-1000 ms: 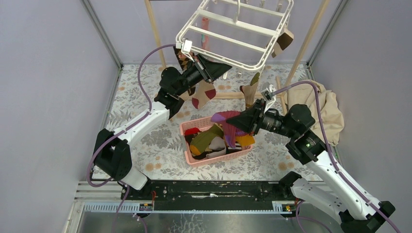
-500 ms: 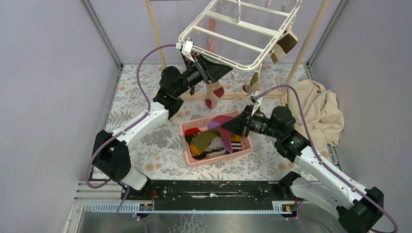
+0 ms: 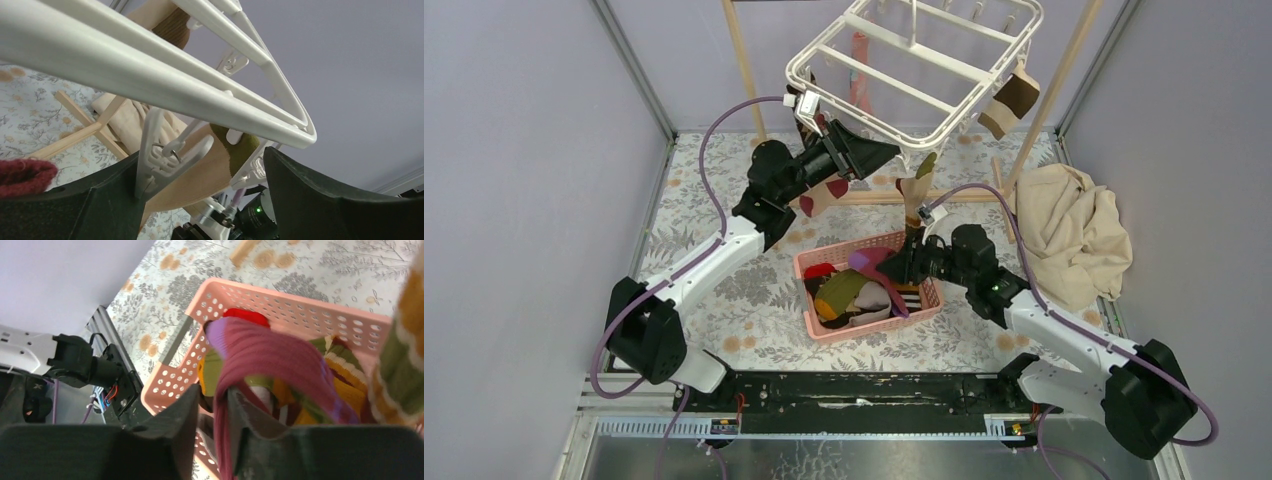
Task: Remove the socks clipped to the hanger
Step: Place the sock in the bin, then remove the sock from the hanger.
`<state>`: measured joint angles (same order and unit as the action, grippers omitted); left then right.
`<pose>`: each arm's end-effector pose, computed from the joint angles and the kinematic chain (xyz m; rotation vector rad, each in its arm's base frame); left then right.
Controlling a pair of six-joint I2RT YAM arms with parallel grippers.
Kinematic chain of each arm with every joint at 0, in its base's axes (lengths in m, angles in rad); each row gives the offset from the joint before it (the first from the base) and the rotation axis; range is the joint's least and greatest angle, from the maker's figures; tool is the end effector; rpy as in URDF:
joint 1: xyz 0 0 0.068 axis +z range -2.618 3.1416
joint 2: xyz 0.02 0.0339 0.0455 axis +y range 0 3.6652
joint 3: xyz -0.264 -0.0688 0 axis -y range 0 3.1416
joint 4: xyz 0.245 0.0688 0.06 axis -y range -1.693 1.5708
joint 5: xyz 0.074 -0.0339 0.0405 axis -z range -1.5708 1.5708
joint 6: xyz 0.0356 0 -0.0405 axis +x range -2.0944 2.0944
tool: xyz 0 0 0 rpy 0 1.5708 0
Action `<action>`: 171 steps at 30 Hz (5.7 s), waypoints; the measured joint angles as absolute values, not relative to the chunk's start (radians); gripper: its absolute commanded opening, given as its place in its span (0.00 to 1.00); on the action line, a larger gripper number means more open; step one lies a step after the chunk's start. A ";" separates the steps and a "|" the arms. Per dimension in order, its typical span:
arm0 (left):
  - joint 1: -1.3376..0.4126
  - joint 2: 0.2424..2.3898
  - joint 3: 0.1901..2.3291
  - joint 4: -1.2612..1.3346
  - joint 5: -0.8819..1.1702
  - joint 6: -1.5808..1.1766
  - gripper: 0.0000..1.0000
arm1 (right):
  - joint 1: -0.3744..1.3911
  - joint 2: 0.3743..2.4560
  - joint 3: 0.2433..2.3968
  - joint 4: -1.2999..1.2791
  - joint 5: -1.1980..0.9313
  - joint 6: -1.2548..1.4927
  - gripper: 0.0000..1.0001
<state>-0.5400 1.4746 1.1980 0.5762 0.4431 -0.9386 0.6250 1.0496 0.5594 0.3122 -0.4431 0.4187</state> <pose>0.2908 -0.1921 0.3984 0.1424 1.4625 -1.5175 0.1836 0.1513 0.2612 -0.5352 1.7979 1.1283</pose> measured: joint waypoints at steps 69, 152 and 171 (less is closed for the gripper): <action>-0.837 0.892 0.936 -0.369 -0.110 -0.565 0.99 | 0.630 1.512 0.610 0.994 -0.087 0.355 0.74; -0.809 1.015 1.093 -0.265 -0.035 -0.486 0.99 | 0.702 0.846 0.740 0.329 -0.243 0.398 0.00; -0.522 1.233 1.105 0.185 0.387 -0.621 0.99 | 0.702 0.849 0.820 0.207 -0.313 0.385 0.00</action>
